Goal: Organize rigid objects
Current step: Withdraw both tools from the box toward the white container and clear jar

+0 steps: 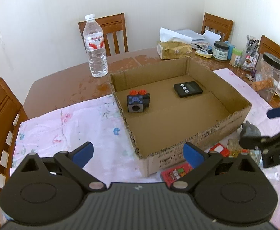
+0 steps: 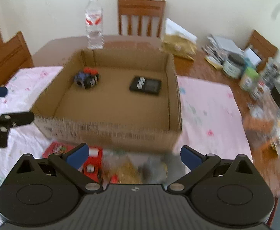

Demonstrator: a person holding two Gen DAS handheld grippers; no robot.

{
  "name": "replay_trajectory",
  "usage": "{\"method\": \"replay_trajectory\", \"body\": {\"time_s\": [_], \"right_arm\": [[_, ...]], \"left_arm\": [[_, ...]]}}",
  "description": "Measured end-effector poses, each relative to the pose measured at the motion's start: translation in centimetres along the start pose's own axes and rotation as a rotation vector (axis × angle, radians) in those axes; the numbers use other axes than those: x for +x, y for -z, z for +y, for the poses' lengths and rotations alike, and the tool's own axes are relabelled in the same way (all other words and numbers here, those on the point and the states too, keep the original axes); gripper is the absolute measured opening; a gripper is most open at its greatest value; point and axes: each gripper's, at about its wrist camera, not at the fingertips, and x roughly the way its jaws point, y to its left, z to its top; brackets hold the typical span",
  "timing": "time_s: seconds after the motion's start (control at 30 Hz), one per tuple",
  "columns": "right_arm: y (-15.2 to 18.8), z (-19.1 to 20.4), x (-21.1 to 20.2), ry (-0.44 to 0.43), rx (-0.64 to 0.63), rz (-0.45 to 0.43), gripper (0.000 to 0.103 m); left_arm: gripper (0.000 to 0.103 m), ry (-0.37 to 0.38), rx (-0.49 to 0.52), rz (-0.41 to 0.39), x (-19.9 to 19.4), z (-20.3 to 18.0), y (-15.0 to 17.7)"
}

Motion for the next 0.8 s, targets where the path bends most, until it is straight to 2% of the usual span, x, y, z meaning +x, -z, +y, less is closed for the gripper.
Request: {"method": "replay_trajectory", "body": {"time_s": [0.4, 0.63, 0.8], "right_arm": [[5.1, 2.8, 0.9, 0.189, 0.167, 0.078, 0.103], [7.0, 2.7, -0.3, 0.207, 0.192, 0.087, 0.103], [8.8, 1.6, -0.9, 0.137, 0.169, 0.112, 0.103]], "left_arm": [[0.1, 0.124, 0.045, -0.001, -1.4, 0.0, 3.1], [0.1, 0.149, 0.092, 0.009, -1.9, -0.9, 4.3], [0.1, 0.134, 0.1, 0.013, -1.8, -2.3, 4.4]]}}
